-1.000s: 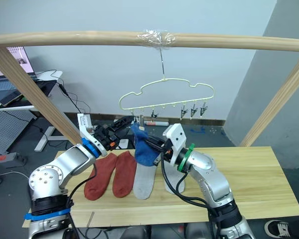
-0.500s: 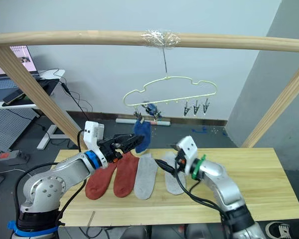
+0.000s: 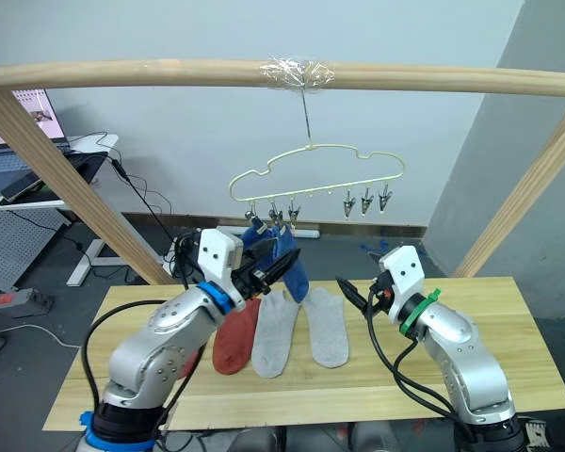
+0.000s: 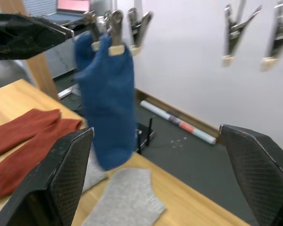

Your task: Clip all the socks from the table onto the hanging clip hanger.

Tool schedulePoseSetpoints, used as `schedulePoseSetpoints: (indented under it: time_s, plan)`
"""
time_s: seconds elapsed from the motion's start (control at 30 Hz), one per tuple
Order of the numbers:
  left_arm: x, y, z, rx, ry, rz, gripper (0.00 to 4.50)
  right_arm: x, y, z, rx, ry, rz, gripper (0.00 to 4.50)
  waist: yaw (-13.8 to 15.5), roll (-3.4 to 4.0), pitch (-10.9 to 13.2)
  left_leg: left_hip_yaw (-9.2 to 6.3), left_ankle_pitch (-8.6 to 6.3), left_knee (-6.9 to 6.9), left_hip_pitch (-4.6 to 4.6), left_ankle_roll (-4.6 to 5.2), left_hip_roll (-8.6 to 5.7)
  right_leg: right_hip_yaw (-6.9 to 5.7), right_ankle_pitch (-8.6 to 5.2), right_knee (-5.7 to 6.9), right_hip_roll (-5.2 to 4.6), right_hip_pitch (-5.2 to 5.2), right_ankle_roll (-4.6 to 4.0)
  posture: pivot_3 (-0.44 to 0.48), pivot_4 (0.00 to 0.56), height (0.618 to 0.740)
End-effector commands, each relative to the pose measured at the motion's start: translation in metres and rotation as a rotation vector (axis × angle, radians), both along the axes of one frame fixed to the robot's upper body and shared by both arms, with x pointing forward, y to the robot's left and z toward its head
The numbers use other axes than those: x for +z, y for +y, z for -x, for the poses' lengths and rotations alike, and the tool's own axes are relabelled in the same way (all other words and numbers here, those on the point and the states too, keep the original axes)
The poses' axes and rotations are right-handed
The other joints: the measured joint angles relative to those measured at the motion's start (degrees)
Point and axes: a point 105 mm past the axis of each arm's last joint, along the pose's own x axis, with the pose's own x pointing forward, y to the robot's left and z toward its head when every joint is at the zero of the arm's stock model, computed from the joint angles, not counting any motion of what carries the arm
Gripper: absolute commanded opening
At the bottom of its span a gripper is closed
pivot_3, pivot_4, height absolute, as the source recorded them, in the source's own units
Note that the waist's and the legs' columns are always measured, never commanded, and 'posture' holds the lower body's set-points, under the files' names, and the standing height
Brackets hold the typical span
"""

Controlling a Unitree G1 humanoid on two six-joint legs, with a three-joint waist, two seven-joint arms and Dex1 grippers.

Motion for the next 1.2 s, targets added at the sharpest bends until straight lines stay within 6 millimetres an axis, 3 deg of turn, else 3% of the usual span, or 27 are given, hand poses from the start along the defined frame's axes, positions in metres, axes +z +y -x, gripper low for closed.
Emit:
schedulePoseSetpoints:
  time_s: [0.03,0.53,1.2]
  plan:
    - [0.011,-0.006,-0.007,0.033,-0.092,-0.015,2.15,0.024,0.004,0.001,0.006,-0.082,-0.03,4.5,-0.1,0.01,0.0,0.02,0.0,0.0,0.01,0.0,0.0,0.01,0.0,0.01,0.0,0.0,0.0,-0.046,0.099,0.74]
    - [-0.008,-0.006,-0.05,0.212,-0.184,-0.014,2.15,0.054,0.016,0.011,0.084,-0.145,-0.135,4.5,-0.3,0.0,0.0,0.01,0.01,0.09,0.01,0.02,-0.03,-0.01,0.05,0.01,0.0,0.05,0.09,-0.082,0.102,0.74]
    - [0.008,-0.015,-0.077,0.228,-0.232,0.019,2.15,0.059,0.015,0.006,0.063,-0.155,-0.128,4.5,-1.0,0.0,0.0,0.0,0.01,0.11,0.01,0.02,-0.04,-0.02,0.06,0.03,0.01,0.06,0.11,-0.108,0.115,0.74]
